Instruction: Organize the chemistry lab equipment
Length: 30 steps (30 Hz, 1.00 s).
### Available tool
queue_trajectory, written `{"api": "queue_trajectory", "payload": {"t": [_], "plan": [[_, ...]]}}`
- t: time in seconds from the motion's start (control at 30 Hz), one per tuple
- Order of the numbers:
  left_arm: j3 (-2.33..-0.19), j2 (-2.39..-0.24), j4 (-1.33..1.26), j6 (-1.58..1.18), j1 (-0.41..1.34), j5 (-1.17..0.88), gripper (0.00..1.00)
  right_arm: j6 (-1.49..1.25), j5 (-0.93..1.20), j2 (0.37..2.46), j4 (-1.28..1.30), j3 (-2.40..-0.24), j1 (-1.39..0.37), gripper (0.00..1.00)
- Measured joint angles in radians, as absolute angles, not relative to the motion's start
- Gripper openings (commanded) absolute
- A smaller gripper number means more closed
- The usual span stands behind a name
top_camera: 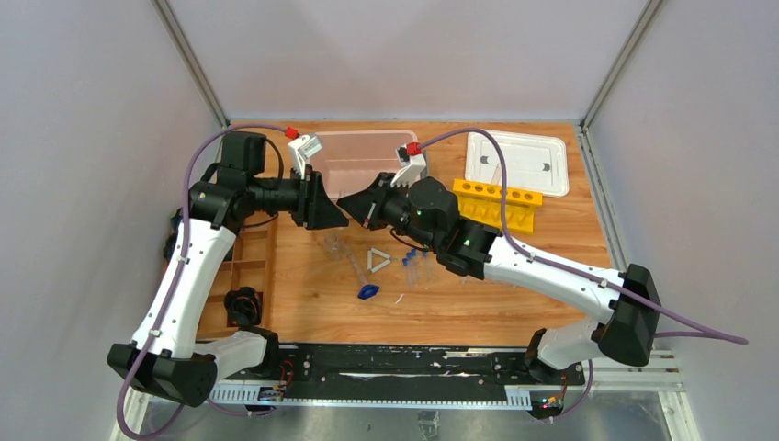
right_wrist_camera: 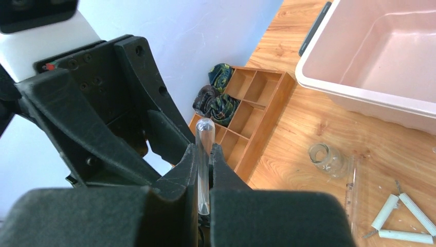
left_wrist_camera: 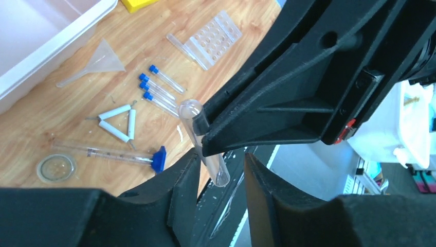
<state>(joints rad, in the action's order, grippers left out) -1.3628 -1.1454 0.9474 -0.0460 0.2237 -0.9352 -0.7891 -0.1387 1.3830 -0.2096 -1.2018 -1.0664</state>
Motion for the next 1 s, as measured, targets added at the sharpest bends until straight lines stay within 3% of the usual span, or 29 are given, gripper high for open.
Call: {"api": "queue_trajectory", "payload": {"t": [0.13,0.6,0.73,0.87,1.0], "plan": [[-1.354,-1.145,0.923,-0.057,0.218,-0.917,0.26,-0.793,-0.152,1.381,-0.225,-1.202,-1.069,0.0],[-1.301,-1.145,0.893,-0.082,0.217,-0.924,0.3,-0.788,-0.212,1.381,-0.252,-1.18,-1.098,0.0],[-1.295,-1.145,0.892,-0.082,0.217,-0.93,0.18,-0.783,-0.225,1.381,-0.256,-1.179,-1.104,0.0],[-1.293,-1.145,0.892,-0.077,0.217,-0.932,0.06,-0.768,-0.243,1.379,-0.255,-1.177,-1.111,0.2],[-1.284,-1.143,0.892,-0.068,0.218,-0.931,0.02,-0.771,-0.263,1.38,-0.225,-1.187,-1.117,0.43]]}}
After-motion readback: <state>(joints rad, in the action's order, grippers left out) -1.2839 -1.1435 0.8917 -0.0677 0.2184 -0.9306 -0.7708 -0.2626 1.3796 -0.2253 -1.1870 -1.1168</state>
